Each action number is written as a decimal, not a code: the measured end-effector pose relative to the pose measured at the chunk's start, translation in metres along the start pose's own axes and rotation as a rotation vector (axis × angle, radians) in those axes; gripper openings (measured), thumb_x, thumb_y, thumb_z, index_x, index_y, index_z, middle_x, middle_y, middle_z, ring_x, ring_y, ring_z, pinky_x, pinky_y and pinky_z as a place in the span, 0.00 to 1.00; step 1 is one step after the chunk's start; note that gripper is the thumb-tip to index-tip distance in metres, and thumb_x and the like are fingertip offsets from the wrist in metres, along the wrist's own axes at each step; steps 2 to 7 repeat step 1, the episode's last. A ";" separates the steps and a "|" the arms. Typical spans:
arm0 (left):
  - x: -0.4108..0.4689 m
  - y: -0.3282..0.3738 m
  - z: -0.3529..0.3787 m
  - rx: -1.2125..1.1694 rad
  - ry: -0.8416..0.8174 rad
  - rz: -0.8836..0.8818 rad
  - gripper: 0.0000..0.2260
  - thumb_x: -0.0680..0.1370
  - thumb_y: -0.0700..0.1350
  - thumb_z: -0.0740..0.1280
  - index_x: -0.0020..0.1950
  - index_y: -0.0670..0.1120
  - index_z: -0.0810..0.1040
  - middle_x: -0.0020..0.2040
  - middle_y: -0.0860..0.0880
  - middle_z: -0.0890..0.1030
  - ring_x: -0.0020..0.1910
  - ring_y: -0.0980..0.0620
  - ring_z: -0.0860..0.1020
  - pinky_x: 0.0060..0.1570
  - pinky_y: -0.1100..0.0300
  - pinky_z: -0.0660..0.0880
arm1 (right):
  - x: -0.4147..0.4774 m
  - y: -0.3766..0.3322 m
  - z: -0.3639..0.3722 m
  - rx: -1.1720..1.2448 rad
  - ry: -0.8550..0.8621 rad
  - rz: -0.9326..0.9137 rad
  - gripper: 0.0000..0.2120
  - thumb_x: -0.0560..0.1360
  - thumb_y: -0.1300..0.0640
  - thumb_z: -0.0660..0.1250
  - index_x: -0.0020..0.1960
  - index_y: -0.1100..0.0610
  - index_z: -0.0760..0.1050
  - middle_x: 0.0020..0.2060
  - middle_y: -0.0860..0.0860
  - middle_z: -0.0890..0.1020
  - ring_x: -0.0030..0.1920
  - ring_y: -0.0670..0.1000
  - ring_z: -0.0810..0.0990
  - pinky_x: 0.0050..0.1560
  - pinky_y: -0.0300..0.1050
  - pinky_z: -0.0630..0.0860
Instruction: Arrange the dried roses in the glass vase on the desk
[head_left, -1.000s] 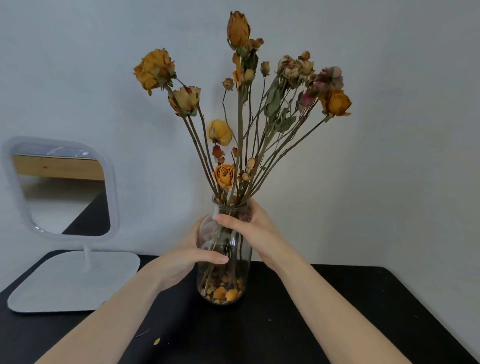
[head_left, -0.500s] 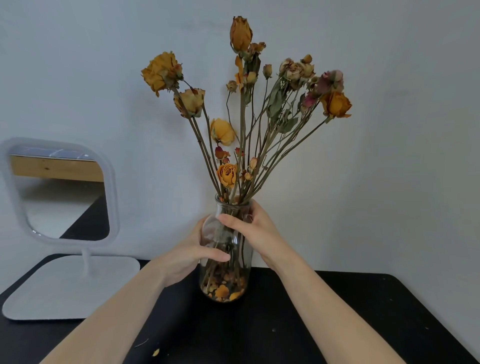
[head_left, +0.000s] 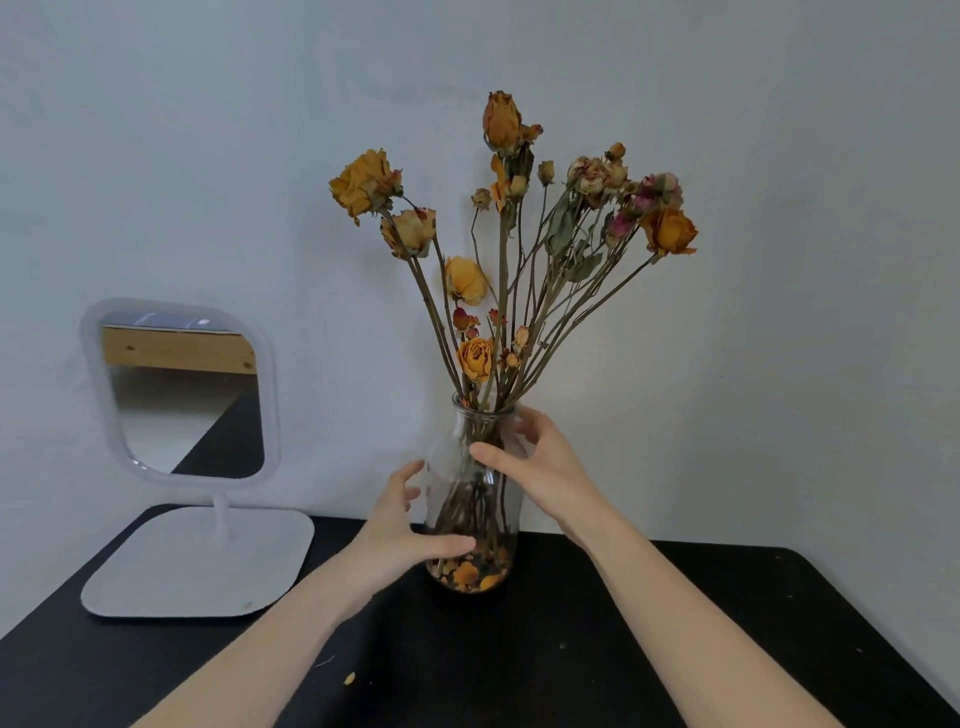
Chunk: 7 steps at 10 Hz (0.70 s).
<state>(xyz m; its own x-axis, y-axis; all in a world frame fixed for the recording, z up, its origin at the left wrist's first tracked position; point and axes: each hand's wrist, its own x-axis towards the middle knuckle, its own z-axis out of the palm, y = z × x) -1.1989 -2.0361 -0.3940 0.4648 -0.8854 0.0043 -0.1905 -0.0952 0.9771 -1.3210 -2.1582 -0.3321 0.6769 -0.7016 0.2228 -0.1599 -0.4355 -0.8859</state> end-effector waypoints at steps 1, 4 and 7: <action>-0.048 -0.014 -0.008 0.116 0.217 0.109 0.21 0.68 0.45 0.75 0.57 0.58 0.74 0.53 0.53 0.79 0.56 0.58 0.75 0.56 0.65 0.69 | -0.028 -0.004 -0.019 -0.006 0.200 -0.025 0.30 0.70 0.46 0.70 0.68 0.51 0.65 0.60 0.48 0.73 0.59 0.44 0.71 0.57 0.38 0.66; -0.048 -0.014 -0.008 0.116 0.217 0.109 0.21 0.68 0.45 0.75 0.57 0.58 0.74 0.53 0.53 0.79 0.56 0.58 0.75 0.56 0.65 0.69 | -0.028 -0.004 -0.019 -0.006 0.200 -0.025 0.30 0.70 0.46 0.70 0.68 0.51 0.65 0.60 0.48 0.73 0.59 0.44 0.71 0.57 0.38 0.66; -0.048 -0.014 -0.008 0.116 0.217 0.109 0.21 0.68 0.45 0.75 0.57 0.58 0.74 0.53 0.53 0.79 0.56 0.58 0.75 0.56 0.65 0.69 | -0.028 -0.004 -0.019 -0.006 0.200 -0.025 0.30 0.70 0.46 0.70 0.68 0.51 0.65 0.60 0.48 0.73 0.59 0.44 0.71 0.57 0.38 0.66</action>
